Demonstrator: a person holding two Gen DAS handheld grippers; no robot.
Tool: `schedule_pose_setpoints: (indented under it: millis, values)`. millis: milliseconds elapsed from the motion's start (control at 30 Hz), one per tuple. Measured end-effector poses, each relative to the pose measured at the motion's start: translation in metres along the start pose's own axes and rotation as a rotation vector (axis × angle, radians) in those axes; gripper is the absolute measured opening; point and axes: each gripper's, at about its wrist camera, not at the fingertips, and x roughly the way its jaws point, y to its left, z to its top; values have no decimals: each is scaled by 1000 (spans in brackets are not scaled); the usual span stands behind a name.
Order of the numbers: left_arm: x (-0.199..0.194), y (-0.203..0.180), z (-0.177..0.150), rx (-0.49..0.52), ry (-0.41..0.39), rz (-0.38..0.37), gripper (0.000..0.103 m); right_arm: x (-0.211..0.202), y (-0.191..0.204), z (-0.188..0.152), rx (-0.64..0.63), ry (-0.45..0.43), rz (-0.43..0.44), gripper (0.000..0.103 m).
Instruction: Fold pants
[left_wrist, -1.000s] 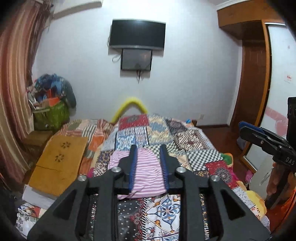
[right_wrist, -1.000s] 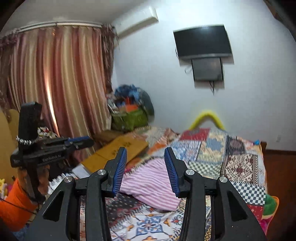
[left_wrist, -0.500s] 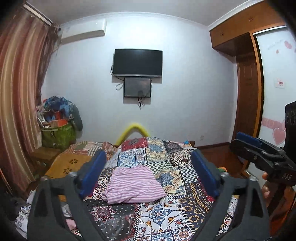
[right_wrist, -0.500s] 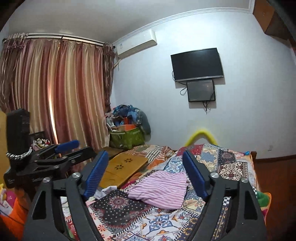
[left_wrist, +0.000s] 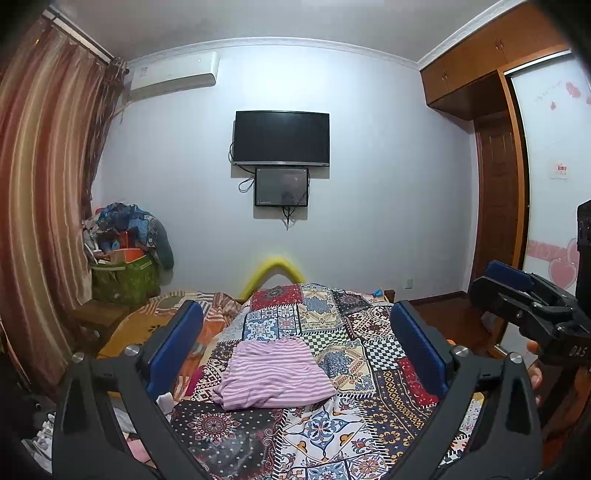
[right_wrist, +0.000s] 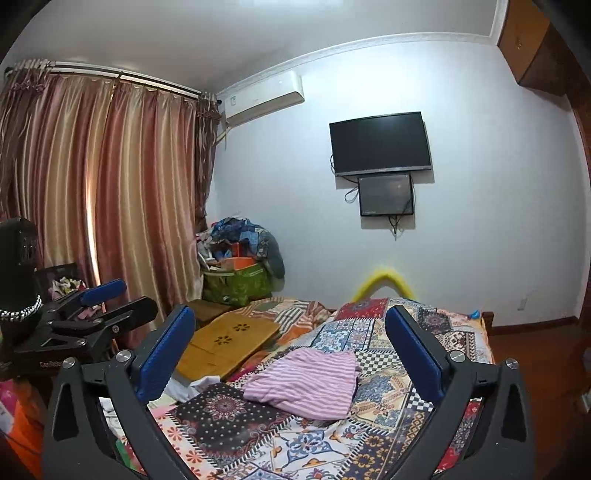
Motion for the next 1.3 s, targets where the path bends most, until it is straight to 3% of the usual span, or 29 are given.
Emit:
schedule_pose_setpoints:
  millis: [1300]
  values:
    - [4,-2,-4,-8,1,-7,103,-7,2,2,-8,-6,1,103]
